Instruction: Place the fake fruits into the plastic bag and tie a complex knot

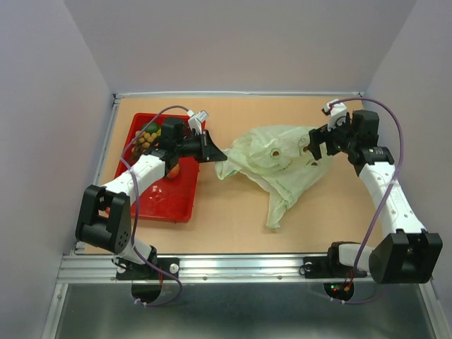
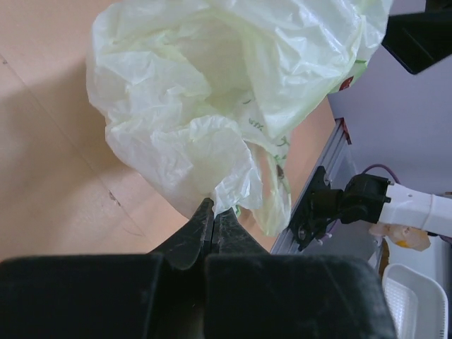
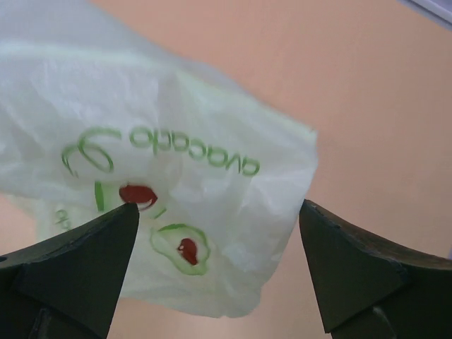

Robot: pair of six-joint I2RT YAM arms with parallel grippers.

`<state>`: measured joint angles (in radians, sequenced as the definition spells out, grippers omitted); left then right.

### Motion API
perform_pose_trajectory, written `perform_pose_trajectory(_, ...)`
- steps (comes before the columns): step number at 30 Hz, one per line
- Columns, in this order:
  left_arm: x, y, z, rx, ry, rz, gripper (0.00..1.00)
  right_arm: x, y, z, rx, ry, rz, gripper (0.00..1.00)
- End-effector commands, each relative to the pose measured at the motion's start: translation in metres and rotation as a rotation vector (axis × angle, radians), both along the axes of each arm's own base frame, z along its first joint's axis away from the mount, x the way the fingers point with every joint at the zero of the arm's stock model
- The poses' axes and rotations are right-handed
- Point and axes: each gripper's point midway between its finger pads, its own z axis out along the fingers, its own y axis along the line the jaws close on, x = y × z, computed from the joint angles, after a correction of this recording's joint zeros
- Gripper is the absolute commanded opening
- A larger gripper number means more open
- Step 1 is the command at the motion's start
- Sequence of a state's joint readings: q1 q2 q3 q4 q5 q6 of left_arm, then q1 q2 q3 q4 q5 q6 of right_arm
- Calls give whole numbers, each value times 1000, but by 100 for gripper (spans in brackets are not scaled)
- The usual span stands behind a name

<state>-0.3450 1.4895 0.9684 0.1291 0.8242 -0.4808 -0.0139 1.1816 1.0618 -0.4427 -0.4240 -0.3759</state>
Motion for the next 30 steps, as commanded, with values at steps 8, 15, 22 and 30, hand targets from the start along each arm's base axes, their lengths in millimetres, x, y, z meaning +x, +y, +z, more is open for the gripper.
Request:
perform_pose_trajectory(8, -6, -4, 44, -56, -84, -58, 0, 6, -34, 56, -105, -138, -112, 89)
perform_pose_trajectory(15, -12, -11, 51, -110, 10, -93, 0, -82, 79, 59, 103, -6, 412, 58)
perform_pose_trajectory(22, -17, -15, 64, -155, 33, -119, 0, -92, 114, -17, -30, 99, 486, 54)
perform_pose_trajectory(30, -24, -17, 70, -202, 54, -143, 0, -89, 145, -56, -146, 135, 511, 50)
